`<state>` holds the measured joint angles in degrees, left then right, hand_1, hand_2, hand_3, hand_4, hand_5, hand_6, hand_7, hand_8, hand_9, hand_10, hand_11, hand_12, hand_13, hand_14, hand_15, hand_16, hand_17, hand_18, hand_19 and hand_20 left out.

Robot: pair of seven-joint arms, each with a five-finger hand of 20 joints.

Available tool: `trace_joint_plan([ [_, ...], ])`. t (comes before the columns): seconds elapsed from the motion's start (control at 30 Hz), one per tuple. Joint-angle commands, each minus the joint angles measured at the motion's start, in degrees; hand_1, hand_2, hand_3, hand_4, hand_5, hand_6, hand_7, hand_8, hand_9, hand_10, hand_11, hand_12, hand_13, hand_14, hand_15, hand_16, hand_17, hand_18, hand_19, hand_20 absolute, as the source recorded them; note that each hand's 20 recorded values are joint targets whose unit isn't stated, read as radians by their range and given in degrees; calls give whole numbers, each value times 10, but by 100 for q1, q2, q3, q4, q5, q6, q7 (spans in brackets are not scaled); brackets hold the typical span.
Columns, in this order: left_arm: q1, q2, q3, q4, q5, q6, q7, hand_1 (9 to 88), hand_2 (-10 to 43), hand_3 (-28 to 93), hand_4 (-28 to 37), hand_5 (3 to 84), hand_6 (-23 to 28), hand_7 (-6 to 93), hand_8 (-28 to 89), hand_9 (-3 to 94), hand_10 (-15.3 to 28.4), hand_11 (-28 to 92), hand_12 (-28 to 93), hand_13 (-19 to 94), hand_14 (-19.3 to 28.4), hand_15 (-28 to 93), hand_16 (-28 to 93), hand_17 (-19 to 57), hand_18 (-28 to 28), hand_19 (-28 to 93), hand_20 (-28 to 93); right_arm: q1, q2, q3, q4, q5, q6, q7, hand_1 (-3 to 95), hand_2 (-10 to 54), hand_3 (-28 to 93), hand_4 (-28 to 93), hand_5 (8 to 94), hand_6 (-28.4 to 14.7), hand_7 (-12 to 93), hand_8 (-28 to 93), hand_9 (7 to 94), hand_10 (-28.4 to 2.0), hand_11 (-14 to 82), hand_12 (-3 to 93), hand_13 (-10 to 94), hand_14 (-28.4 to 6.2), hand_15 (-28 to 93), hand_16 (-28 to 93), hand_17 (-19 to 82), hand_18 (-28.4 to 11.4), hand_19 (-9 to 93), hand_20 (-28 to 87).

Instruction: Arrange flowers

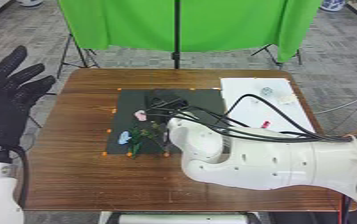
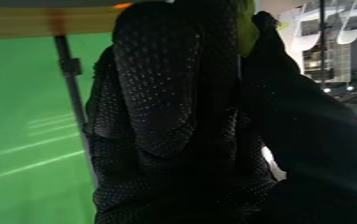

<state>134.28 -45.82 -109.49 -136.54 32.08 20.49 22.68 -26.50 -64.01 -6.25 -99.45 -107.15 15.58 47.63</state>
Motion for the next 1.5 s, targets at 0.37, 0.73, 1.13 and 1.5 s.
trace_joint_plan([
  [0.37, -382, 39, 281, 174, 36, -272, -150, 188, 73, 759, -283, 317, 69, 107, -79, 289, 183, 243, 118, 234, 275, 537, -100, -86, 245, 575, 129, 249, -476, -446, 438, -74, -11, 394, 566, -95, 719, -283, 795, 14, 292, 27, 937, -58, 200, 294, 900, -27, 501, 216, 437, -166, 932, 37],
  [0.73, -517, 72, 393, 221, 19, -310, -190, 190, 74, 760, -283, 318, 70, 109, -80, 288, 183, 244, 118, 234, 274, 538, -100, -85, 244, 576, 127, 232, -526, -508, 505, -232, -97, 540, 547, -95, 703, -283, 788, 15, 284, 16, 937, -61, 208, 289, 897, -30, 506, 215, 430, -172, 932, 48],
  [1.13, -485, 31, 375, 222, -22, -279, -188, 195, 73, 763, -283, 319, 71, 110, -80, 289, 183, 245, 118, 235, 275, 537, -101, -85, 244, 577, 125, 271, -596, -622, 442, -366, -390, 517, 486, -95, 679, -283, 754, -1, 263, 11, 897, -85, 275, 232, 869, -40, 532, 204, 405, -184, 930, 50],
  [1.5, -425, -17, 344, 203, -40, -310, -229, 199, 73, 764, -283, 320, 72, 110, -81, 289, 182, 245, 117, 234, 274, 538, -100, -86, 243, 576, 123, 279, -579, -638, 454, -394, -407, 576, 408, -95, 731, -283, 704, 0, 232, -44, 868, -91, 319, 184, 852, -44, 553, 194, 396, -191, 926, 59],
])
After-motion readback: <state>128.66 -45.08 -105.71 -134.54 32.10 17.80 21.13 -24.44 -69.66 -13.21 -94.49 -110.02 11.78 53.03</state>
